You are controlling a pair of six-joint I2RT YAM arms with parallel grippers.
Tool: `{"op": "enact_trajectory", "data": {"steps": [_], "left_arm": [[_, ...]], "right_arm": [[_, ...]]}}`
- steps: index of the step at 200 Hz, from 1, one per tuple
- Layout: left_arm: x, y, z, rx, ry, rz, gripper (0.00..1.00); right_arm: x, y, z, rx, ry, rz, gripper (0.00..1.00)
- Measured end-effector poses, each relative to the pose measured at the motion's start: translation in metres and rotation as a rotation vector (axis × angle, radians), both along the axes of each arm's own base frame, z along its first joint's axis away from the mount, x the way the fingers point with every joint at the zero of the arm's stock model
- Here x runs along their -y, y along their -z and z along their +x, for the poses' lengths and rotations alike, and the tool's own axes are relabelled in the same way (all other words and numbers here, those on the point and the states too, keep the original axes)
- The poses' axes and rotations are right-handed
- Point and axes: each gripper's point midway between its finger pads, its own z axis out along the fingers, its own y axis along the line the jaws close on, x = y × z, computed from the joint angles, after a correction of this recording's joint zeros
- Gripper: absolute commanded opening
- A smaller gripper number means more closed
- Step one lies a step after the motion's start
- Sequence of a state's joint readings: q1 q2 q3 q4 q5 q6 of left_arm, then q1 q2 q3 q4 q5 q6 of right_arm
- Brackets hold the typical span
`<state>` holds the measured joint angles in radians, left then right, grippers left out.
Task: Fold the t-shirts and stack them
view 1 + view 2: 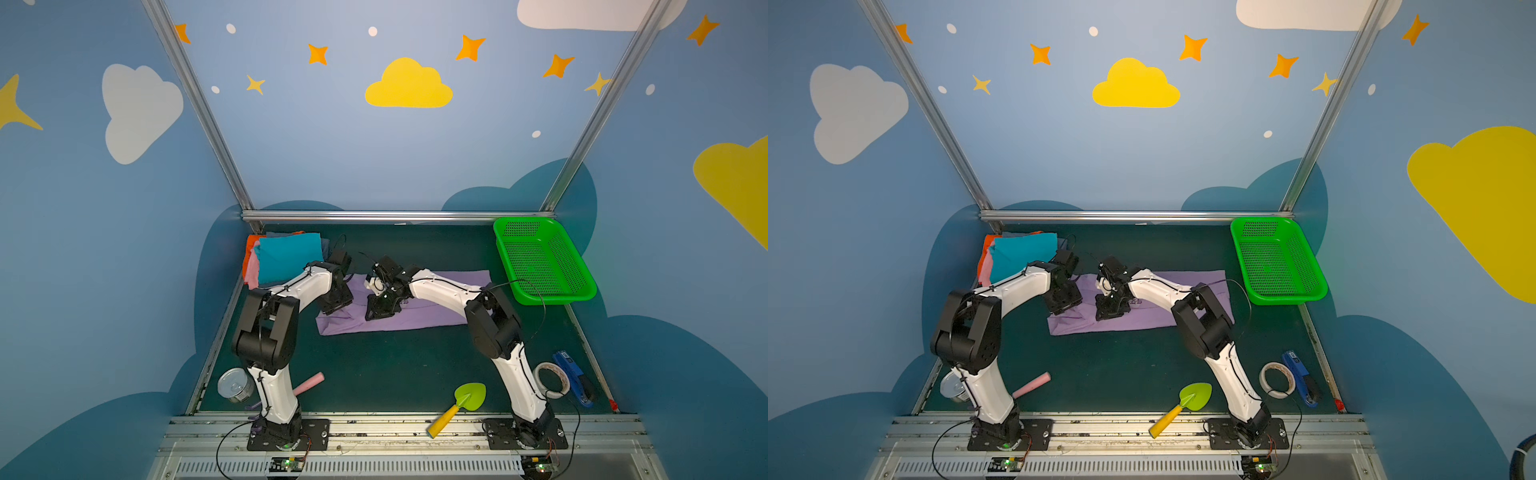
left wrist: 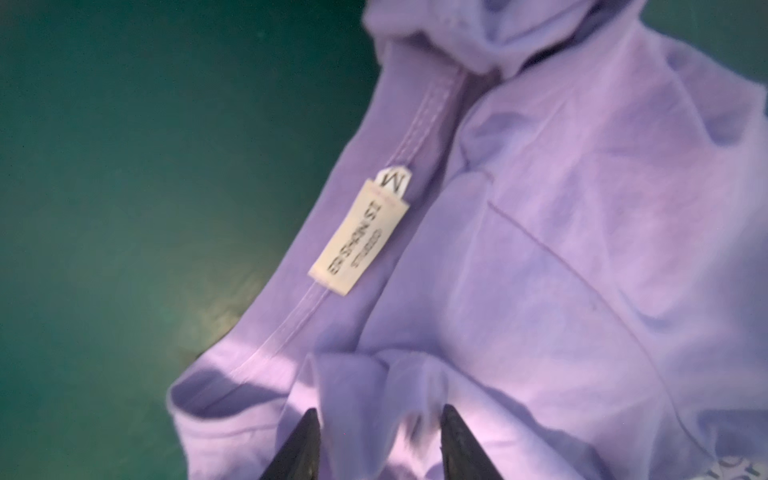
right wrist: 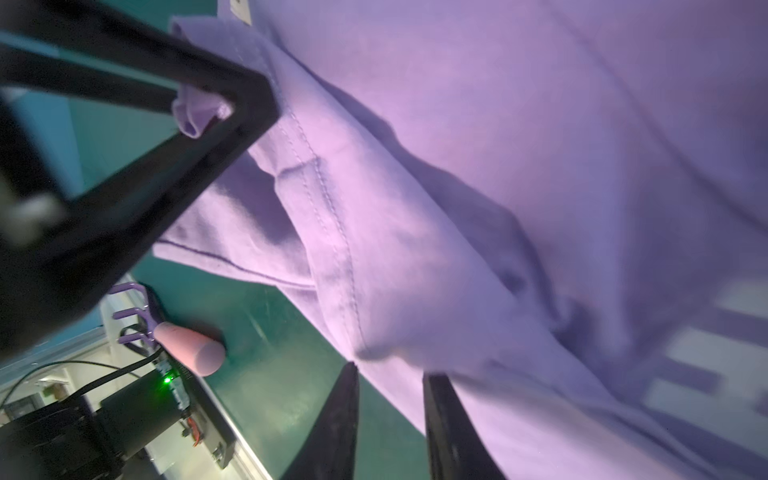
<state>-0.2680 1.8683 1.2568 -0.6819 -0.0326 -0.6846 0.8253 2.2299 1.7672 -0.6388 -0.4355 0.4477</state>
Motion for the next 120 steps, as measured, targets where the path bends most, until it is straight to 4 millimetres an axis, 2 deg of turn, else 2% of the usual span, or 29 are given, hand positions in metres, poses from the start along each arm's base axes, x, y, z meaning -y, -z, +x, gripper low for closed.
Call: {"op": "enact_trajectory", "data": {"steps": [11, 21, 37, 56, 103, 110, 120], "left_arm": [[0.001, 0.006, 0.004, -0.01, 0.001, 0.004, 0.12], [0.002, 0.008, 0.008, -0.016, 0.006, 0.008, 0.06], [0.003, 0.009, 0.013, -0.018, 0.013, 0.014, 0.04], [0.004, -0.003, 0.023, 0.003, 0.019, 0.018, 0.04], [0.008, -0.042, 0.051, 0.088, 0.032, 0.019, 0.08], [0.008, -0.046, 0.054, 0.094, 0.034, 0.018, 0.13], [0.008, -0.05, 0.057, 0.098, 0.039, 0.019, 0.28]], "right_arm": [[0.005, -0.007, 0.001, -0.002, 0.012, 0.011, 0.29], [0.01, -0.015, 0.003, 0.003, 0.025, 0.025, 0.29], [0.014, -0.028, 0.003, 0.014, 0.036, 0.047, 0.28], [0.015, -0.039, 0.002, 0.024, 0.036, 0.064, 0.28], [0.017, -0.035, 0.0, 0.015, 0.039, 0.059, 0.28], [0.017, -0.035, -0.001, 0.014, 0.039, 0.059, 0.28], [0.017, -0.035, -0.001, 0.014, 0.039, 0.06, 0.28]]}}
